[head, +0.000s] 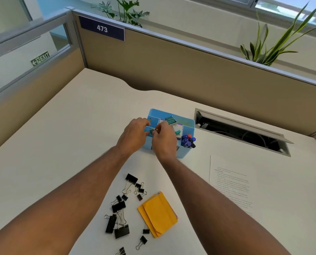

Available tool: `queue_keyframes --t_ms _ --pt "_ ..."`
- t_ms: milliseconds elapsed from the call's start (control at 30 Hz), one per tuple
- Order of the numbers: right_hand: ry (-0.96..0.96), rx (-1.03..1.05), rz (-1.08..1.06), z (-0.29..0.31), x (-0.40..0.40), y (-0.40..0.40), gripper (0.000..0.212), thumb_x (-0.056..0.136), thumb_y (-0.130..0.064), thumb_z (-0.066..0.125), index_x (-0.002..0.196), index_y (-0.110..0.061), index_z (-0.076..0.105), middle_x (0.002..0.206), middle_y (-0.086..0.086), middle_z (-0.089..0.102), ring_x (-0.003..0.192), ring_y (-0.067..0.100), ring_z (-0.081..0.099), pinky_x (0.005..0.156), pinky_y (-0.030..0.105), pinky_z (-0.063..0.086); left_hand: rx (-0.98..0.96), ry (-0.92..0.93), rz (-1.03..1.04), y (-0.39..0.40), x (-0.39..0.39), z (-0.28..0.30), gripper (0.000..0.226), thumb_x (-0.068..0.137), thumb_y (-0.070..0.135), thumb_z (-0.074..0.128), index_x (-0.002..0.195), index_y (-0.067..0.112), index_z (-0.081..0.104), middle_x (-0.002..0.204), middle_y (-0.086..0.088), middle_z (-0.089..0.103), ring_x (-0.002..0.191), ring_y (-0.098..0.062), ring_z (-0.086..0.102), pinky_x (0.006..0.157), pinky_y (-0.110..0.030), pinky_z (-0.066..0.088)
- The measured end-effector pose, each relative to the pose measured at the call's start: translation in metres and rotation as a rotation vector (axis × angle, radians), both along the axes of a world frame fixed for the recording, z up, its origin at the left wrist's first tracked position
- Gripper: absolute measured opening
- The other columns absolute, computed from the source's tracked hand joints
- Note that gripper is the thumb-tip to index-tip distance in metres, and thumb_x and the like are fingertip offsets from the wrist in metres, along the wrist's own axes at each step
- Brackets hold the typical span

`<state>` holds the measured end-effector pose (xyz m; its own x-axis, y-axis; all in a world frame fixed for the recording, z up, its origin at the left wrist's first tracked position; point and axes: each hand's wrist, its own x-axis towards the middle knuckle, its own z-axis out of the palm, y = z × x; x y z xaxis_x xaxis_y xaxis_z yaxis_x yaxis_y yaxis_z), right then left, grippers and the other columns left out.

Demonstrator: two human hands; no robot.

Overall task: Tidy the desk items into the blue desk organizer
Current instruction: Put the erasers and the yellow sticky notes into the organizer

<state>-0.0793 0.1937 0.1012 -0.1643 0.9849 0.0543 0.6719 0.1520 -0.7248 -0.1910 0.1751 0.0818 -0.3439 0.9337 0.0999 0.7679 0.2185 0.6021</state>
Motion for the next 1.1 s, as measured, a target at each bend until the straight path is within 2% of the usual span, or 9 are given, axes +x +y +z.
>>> queue_keyframes --t_ms 133,233,333,467,567,667,767,933,1100 --pt "-0.022 0.029 0.049 -0.003 0.007 -0.002 0.004 0.098 -0.011 0.057 0.102 -0.013 0.057 0.101 0.004 0.065 0.093 0.018 0.059 0.077 0.033 0.054 0.023 0.012 -0.016 -0.004 0.000 -0.003 0.037 0.091 0.010 0.068 0.126 0.012 0.059 0.125 -0.009 0.061 0.111 -0.021 0.058 0.090 -0.030 0.050" --pt "-0.007 0.050 0.094 -0.006 0.014 -0.007 0.012 0.099 -0.013 0.056 0.109 -0.012 0.062 0.108 0.005 0.066 0.098 0.019 0.061 0.083 0.041 0.057 0.033 0.021 -0.030 -0.009 0.001 -0.005 0.034 0.091 0.010 0.067 0.124 0.012 0.061 0.126 -0.008 0.061 0.114 -0.021 0.056 0.091 -0.032 0.050" --pt "-0.052 0.108 0.198 -0.009 0.025 -0.014 0.020 0.099 -0.010 0.055 0.117 -0.009 0.063 0.116 0.007 0.063 0.102 0.020 0.060 0.083 0.037 0.055 0.056 0.019 -0.063 -0.016 0.001 -0.006 0.033 0.091 0.008 0.068 0.123 0.011 0.061 0.126 -0.008 0.059 0.117 -0.022 0.054 0.090 -0.031 0.051" --pt "-0.132 0.232 0.338 -0.023 0.045 -0.030 0.017 0.097 -0.011 0.059 0.113 -0.011 0.066 0.110 0.004 0.062 0.094 0.017 0.059 0.074 0.026 0.051 0.115 0.026 -0.106 -0.038 0.005 -0.011 0.034 0.090 0.006 0.067 0.124 0.012 0.060 0.127 -0.007 0.055 0.120 -0.020 0.053 0.090 -0.030 0.052" --pt "-0.274 0.157 0.428 -0.036 0.065 -0.047 0.014 0.095 -0.019 0.063 0.109 -0.017 0.064 0.108 0.001 0.062 0.093 0.018 0.060 0.075 0.032 0.053 0.125 -0.006 -0.142 -0.068 0.016 -0.018 0.032 0.090 0.008 0.067 0.120 0.015 0.061 0.121 0.000 0.054 0.109 -0.013 0.055 0.087 -0.028 0.054" --pt "-0.559 -0.148 0.483 -0.042 0.083 -0.061 0.024 0.093 -0.033 0.065 0.111 -0.018 0.062 0.110 0.003 0.063 0.099 0.024 0.060 0.079 0.036 0.050 -0.024 -0.108 -0.174 -0.104 0.036 -0.026 0.023 0.090 0.020 0.067 0.113 0.023 0.063 0.108 0.009 0.057 0.092 -0.007 0.058 0.081 -0.027 0.052" --pt "-0.801 -0.349 0.503 -0.047 0.097 -0.070 0.039 0.089 -0.042 0.069 0.115 -0.014 0.059 0.114 0.006 0.063 0.102 0.026 0.060 0.076 0.034 0.047 -0.289 -0.129 -0.155 -0.137 0.066 -0.035 0.026 0.090 0.033 0.067 0.115 0.025 0.062 0.109 0.007 0.060 0.096 -0.013 0.061 0.081 -0.030 0.051" --pt "-0.845 -0.423 0.481 -0.053 0.106 -0.085 0.045 0.086 -0.037 0.073 0.120 -0.013 0.057 0.116 0.007 0.064 0.106 0.025 0.061 0.073 0.031 0.044 -0.551 0.216 -0.240 -0.168 0.102 -0.046 0.041 0.092 0.048 0.058 0.117 0.017 0.048 0.123 -0.005 0.050 0.098 -0.025 0.061 0.071 -0.033 0.045" --pt "-0.807 -0.426 0.418 -0.056 0.105 -0.099 0.035 0.087 -0.024 0.070 0.116 -0.010 0.056 0.113 0.008 0.064 0.095 0.023 0.059 0.069 0.029 0.042 -0.557 0.264 -0.193 -0.171 0.114 -0.052 0.046 0.092 0.044 0.061 0.121 0.014 0.045 0.128 -0.010 0.048 0.101 -0.026 0.061 0.071 -0.030 0.043"
